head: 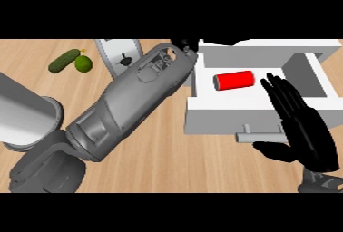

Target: Pick up the can, place it into the drawer and close the drawer

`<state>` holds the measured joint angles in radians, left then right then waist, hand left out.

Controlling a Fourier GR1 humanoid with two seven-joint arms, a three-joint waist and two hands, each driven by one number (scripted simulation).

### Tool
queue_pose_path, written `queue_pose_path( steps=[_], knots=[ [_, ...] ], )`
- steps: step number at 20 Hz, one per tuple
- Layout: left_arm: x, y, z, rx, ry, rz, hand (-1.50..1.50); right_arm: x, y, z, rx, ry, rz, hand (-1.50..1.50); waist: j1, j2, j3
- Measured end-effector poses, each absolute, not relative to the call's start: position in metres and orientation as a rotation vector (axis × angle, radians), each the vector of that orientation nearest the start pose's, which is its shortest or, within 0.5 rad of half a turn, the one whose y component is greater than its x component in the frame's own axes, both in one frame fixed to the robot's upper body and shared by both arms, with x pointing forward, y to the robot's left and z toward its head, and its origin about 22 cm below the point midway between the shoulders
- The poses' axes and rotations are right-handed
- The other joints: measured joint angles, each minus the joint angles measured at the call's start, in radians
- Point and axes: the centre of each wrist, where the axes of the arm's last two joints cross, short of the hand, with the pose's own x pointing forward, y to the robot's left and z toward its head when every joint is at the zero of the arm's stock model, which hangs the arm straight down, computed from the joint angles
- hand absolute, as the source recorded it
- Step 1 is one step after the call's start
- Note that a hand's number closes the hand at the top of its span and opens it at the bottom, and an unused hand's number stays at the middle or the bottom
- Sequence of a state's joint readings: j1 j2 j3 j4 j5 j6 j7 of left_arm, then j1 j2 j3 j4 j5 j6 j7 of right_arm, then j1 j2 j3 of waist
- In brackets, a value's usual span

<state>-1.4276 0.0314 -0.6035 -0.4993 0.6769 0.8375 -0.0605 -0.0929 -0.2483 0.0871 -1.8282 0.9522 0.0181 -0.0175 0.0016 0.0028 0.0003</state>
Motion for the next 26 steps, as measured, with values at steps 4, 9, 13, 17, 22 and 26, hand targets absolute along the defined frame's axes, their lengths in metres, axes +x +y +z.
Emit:
queue_pose_path(
  steps=[4,9,13,17,22,26],
  knots=[
    [0.421,-0.002,0.199,0.217,-1.791,-0.041,-1.5,0.271,-0.235,0.062,-1.011,-1.72,0.948,-1.5,0.019,-0.003,0.0],
    [0.421,0.019,0.213,0.228,-1.785,-0.039,-1.5,0.298,-0.233,0.046,-1.071,-1.719,0.927,-1.5,0.029,-0.013,-0.007],
    [0.419,0.039,0.215,0.233,-1.78,-0.036,-1.5,0.316,-0.235,0.037,-1.135,-1.717,0.929,-1.5,0.037,-0.021,-0.016],
    [0.415,0.055,0.223,0.232,-1.778,-0.042,-1.5,0.333,-0.236,0.03,-1.203,-1.693,0.946,-1.5,0.045,-0.025,-0.022],
    [0.413,0.074,0.226,0.235,-1.764,-0.046,-1.5,0.354,-0.24,0.025,-1.278,-1.692,0.956,-1.5,0.056,-0.023,-0.025],
    [0.407,0.088,0.22,0.236,-1.753,-0.054,-1.5,0.371,-0.241,0.024,-1.33,-1.688,0.927,-1.5,0.061,-0.02,-0.023]
  ],
)
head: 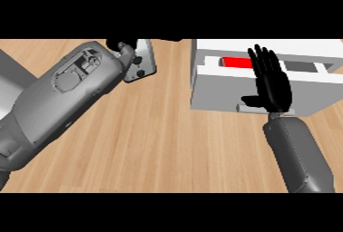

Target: Pick up the can, place it into the drawer and close the drawer

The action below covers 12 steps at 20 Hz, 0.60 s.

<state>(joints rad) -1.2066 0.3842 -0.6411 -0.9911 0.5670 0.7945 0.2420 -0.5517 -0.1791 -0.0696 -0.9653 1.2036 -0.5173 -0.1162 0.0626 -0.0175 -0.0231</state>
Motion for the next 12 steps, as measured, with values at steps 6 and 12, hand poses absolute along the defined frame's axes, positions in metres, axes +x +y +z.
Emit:
queue_pose_path(
  steps=[6,12],
  knots=[
    [0.398,0.107,0.213,0.235,-1.735,-0.056,-1.5,0.397,-0.237,0.028,-1.37,-1.686,0.882,-1.5,0.003,0.01,0.008],
    [0.385,0.122,0.198,0.233,-1.724,-0.069,-1.5,0.42,-0.228,0.034,-1.389,-1.674,0.841,-1.5,0.013,0.024,0.017]
  ],
)
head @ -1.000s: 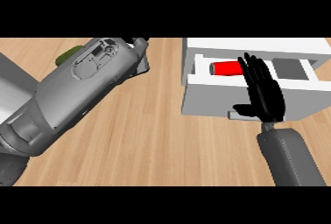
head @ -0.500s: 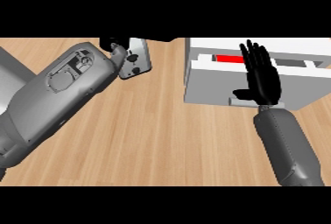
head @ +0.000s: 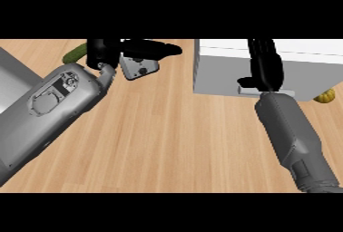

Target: Pick up the can, place it into the drawer and close the drawer

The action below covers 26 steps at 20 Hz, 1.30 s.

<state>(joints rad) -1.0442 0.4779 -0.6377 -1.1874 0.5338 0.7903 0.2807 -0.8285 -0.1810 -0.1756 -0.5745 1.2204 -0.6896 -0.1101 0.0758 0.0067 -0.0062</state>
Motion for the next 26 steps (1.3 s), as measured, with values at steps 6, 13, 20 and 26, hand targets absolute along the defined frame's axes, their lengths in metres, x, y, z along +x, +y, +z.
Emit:
queue_pose_path(
  steps=[6,13,20,26],
  knots=[
    [0.374,0.132,0.19,0.231,-1.726,-0.077,-1.5,0.436,-0.221,0.047,-1.407,-1.66,0.841,-1.5,-0.001,0.005,0.002],
    [0.364,0.141,0.176,0.233,-1.723,-0.085,-1.5,0.448,-0.218,0.062,-1.388,-1.63,0.859,-1.5,0.003,0.014,0.005],
    [0.356,0.154,0.168,0.234,-1.727,-0.095,-1.5,0.452,-0.22,0.067,-1.33,-1.652,0.856,-1.5,0.002,0.018,0.007],
    [0.355,0.157,0.163,0.233,-1.729,-0.085,-1.5,0.455,-0.214,0.073,-1.193,-1.756,0.756,-1.5,-0.013,0.02,0.009]
  ],
)
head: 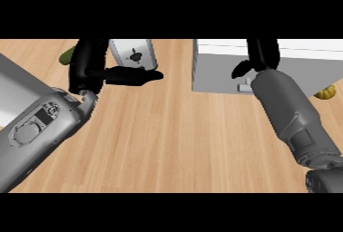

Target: Pick up the can, place it into the drawer and close the drawer

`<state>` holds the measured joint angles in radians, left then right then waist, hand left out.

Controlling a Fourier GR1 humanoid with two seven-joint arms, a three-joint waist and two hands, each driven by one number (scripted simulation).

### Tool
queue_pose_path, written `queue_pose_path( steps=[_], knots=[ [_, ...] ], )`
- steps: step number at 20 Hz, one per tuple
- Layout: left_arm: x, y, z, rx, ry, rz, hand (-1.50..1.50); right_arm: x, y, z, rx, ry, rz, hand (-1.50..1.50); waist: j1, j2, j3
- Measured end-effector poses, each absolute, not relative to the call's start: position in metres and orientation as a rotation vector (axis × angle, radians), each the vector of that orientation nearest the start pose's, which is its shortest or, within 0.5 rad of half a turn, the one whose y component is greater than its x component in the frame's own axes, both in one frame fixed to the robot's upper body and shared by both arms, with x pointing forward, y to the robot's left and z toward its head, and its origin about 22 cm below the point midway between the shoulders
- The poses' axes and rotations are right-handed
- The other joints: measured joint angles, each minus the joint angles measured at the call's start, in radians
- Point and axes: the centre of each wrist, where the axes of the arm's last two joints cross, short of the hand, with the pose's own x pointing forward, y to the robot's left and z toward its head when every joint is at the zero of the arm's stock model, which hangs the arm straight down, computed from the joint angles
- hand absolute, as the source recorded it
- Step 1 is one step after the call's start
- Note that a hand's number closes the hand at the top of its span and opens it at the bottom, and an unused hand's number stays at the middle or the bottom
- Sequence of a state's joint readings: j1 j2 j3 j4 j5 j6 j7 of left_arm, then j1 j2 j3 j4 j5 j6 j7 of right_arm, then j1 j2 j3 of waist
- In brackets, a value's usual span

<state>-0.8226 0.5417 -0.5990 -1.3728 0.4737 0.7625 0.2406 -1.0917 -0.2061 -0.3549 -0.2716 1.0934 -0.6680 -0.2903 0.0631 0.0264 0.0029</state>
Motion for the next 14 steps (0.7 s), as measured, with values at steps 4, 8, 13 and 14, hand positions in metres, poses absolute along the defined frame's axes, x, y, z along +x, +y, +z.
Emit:
queue_pose_path(
  steps=[4,8,13,14],
  knots=[
    [0.35,0.161,0.157,0.233,-1.727,-0.084,-1.5,0.457,-0.208,0.078,-1.072,-1.817,0.659,-1.5,-0.001,0.001,0.002],
    [0.346,0.168,0.146,0.244,-1.714,-0.078,-1.5,0.459,-0.202,0.084,-0.93,-1.869,0.542,-1.5,-0.006,0.002,0.004],
    [0.344,0.176,0.138,0.259,-1.709,-0.063,-1.5,0.462,-0.187,0.089,-0.738,-1.903,0.372,-1.5,-0.018,-0.002,0.004],
    [0.343,0.179,0.138,0.262,-1.709,-0.061,-1.5,0.462,-0.187,0.089,-0.716,-1.91,0.345,-1.5,-0.018,-0.002,0.004]
  ],
)
